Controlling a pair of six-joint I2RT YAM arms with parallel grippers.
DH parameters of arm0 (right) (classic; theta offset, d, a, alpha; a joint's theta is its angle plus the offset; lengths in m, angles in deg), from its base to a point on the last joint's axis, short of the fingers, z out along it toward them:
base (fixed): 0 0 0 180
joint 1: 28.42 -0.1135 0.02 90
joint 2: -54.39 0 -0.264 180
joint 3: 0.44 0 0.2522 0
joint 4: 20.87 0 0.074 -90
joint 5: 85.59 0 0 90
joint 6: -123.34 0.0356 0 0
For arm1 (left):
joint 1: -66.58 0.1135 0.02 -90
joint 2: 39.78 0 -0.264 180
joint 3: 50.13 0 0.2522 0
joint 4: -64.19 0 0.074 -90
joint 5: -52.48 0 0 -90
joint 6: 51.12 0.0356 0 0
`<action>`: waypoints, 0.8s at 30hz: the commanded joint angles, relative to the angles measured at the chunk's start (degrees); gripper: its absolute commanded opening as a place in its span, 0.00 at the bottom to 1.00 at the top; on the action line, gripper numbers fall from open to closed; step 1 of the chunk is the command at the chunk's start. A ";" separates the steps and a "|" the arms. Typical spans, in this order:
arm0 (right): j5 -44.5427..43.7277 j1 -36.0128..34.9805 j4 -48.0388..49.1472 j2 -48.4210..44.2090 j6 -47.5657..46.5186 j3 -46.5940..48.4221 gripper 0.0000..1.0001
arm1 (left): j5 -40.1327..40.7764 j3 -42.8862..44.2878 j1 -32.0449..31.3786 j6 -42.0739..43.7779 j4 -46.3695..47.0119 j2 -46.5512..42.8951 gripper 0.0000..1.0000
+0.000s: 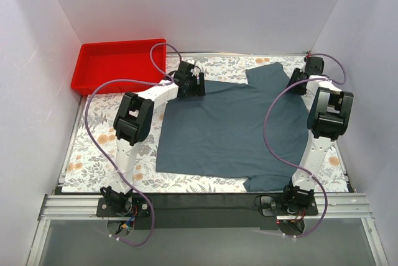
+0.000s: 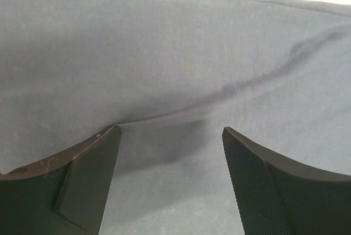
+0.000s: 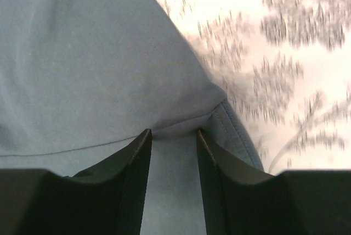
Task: Fold and stack the t-shirts
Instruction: Flatten the tshirt out
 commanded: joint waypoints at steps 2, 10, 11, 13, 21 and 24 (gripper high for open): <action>1.32 -0.01 -0.93 5.83 -0.98 7.74 0.40 | 0.02 4.29 2.34 1.40 -2.98 6.54 0.71; 4.84 -0.10 -4.10 6.21 -1.16 17.78 0.41 | -3.85 11.59 3.84 2.37 -3.68 6.04 0.76; 4.93 -0.10 -4.36 3.68 -1.24 17.16 0.41 | -4.29 11.68 3.84 2.37 -3.77 4.99 0.77; 4.75 -0.10 -5.59 0.42 -1.42 15.15 0.42 | -5.52 10.81 3.76 2.28 -3.86 0.68 0.77; -1.39 -0.63 -10.86 -23.22 0.69 -9.16 0.44 | -7.28 -3.42 1.56 -1.32 -7.28 -19.44 0.78; -2.98 -0.72 -13.06 -31.05 3.06 -19.01 0.45 | -6.76 -13.16 -0.02 -1.94 -9.48 -27.17 0.78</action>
